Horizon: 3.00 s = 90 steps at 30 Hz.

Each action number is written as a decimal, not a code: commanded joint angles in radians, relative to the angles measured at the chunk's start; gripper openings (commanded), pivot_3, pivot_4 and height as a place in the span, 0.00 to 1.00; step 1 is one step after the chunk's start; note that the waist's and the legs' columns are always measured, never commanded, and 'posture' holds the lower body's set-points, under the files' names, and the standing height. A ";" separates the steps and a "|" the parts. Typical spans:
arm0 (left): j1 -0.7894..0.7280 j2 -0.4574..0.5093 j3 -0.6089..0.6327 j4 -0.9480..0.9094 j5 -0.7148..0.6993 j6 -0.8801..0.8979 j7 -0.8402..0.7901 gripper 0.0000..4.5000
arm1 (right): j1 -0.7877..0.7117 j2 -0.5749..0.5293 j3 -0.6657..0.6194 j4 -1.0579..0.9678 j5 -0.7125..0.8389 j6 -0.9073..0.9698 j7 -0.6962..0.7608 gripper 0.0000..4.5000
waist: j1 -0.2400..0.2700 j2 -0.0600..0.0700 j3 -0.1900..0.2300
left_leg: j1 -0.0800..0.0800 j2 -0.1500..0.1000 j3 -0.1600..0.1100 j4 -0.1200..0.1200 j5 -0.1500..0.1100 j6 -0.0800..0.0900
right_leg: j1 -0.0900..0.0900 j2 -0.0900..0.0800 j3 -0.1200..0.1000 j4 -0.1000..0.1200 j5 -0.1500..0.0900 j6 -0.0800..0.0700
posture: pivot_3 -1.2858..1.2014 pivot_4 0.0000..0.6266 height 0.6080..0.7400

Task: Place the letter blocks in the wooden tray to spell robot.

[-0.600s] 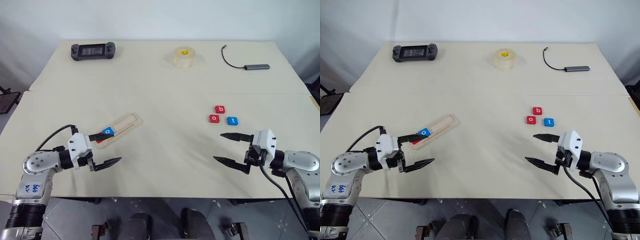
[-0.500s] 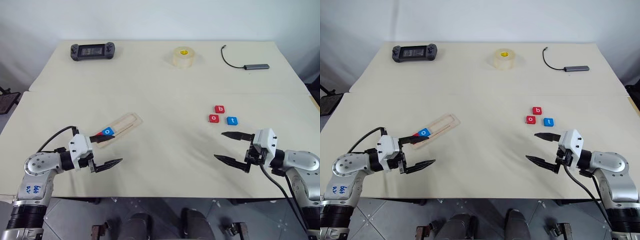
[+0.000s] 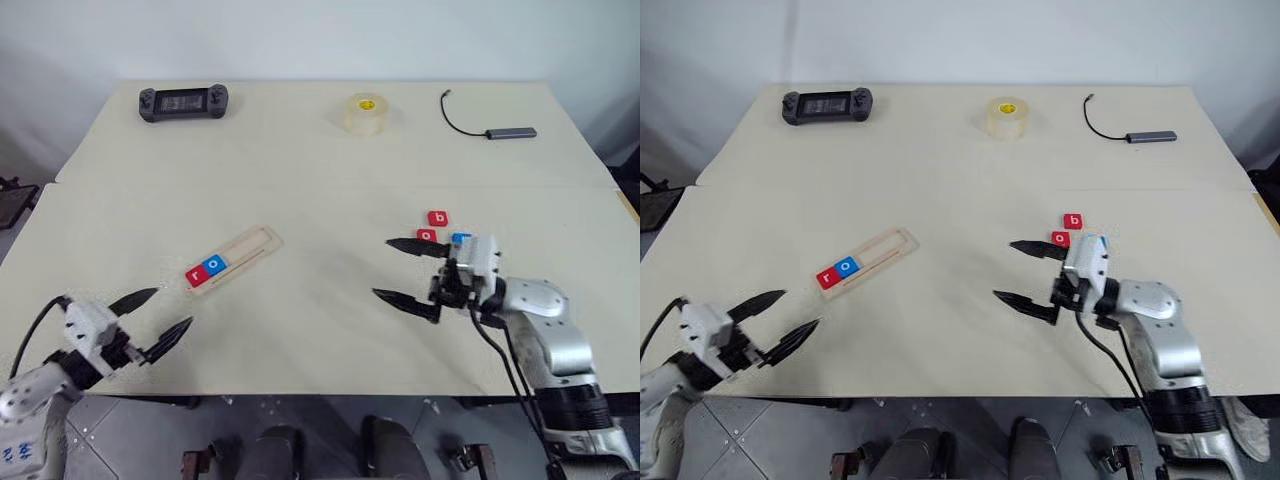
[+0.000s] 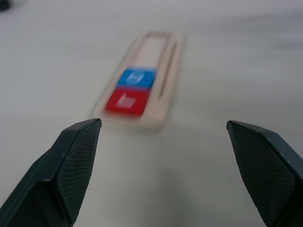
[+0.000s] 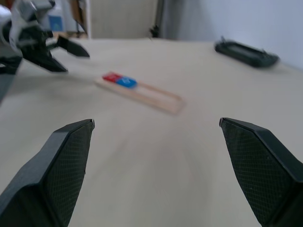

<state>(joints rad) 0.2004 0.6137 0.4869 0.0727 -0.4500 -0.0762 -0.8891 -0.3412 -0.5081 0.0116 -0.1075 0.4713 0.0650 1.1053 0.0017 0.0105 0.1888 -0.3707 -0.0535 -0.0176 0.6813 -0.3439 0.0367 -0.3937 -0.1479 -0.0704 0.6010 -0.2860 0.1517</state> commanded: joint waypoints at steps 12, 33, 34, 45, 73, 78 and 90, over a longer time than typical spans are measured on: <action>-0.350 0.079 -0.127 0.253 0.028 0.014 -0.151 1.00 | 0.037 -0.057 -0.021 -0.122 0.025 0.076 -0.035 0.99 | 0.018 -0.001 0.000 | 0.000 -0.002 0.000 0.000 0.000 0.001 | -0.001 0.000 -0.001 0.002 0.000 0.000 | 0.52 0.24 1.00; -0.612 0.125 -0.305 0.629 0.195 -0.038 -0.260 1.00 | 0.116 -0.076 -0.053 -0.215 0.032 0.116 -0.108 0.99 | -0.003 -0.001 0.000 | 0.000 -0.002 0.002 0.001 0.000 0.001 | -0.001 0.000 -0.003 0.005 0.000 0.000 | 0.52 0.24 1.00; -0.613 0.128 -0.312 0.637 0.201 -0.036 -0.266 1.00 | 0.116 -0.076 -0.053 -0.213 0.032 0.114 -0.109 0.99 | -0.003 -0.001 0.000 | 0.000 -0.002 0.002 0.001 0.000 0.001 | -0.001 0.000 -0.003 0.005 0.000 0.000 | 0.52 0.24 1.00; -0.644 0.070 -0.337 0.553 0.157 -0.054 -0.291 0.76 | 0.127 -0.095 -0.087 -0.198 0.020 0.114 -0.136 1.00 | 0.000 -0.001 -0.001 | 0.001 -0.002 0.002 0.001 0.000 0.001 | -0.001 -0.001 -0.003 0.006 0.000 0.000 | 0.52 0.24 1.00; -1.059 -0.309 -0.701 0.743 0.401 -0.107 -0.317 0.92 | 0.776 -0.109 -0.537 -0.355 0.034 0.062 -0.232 1.00 | 0.025 -0.005 0.000 | 0.000 -0.003 0.004 0.003 0.000 0.004 | 0.001 -0.001 -0.003 0.003 0.001 0.002 | 0.52 0.24 1.00; -1.018 -0.265 -0.656 0.701 0.367 -0.155 -0.347 0.99 | 0.819 -0.077 -0.561 -0.362 0.032 0.042 -0.258 1.00 | 0.025 -0.004 0.000 | 0.000 -0.003 0.003 0.002 0.000 0.004 | 0.001 -0.001 -0.003 0.003 0.001 0.002 | 0.52 0.24 1.00; -0.760 -0.070 -0.411 0.475 0.100 -0.117 -0.500 0.99 | 0.868 -0.011 -0.635 -0.282 0.035 -0.037 -0.288 1.00 | 0.022 -0.004 0.000 | 0.000 -0.002 0.003 0.002 0.000 0.003 | 0.001 -0.001 -0.002 0.004 0.001 0.001 | 0.52 0.24 1.00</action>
<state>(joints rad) -0.5776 0.5345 0.0445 0.6144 -0.3112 -0.2047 -1.4059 0.5344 -0.5291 -0.5979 -0.3910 0.4908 0.0483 0.8268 0.0238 0.0067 0.1884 -0.3701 -0.0557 -0.0148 0.6837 -0.3436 0.0402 -0.3927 -0.1491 -0.0723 0.6045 -0.2852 0.1531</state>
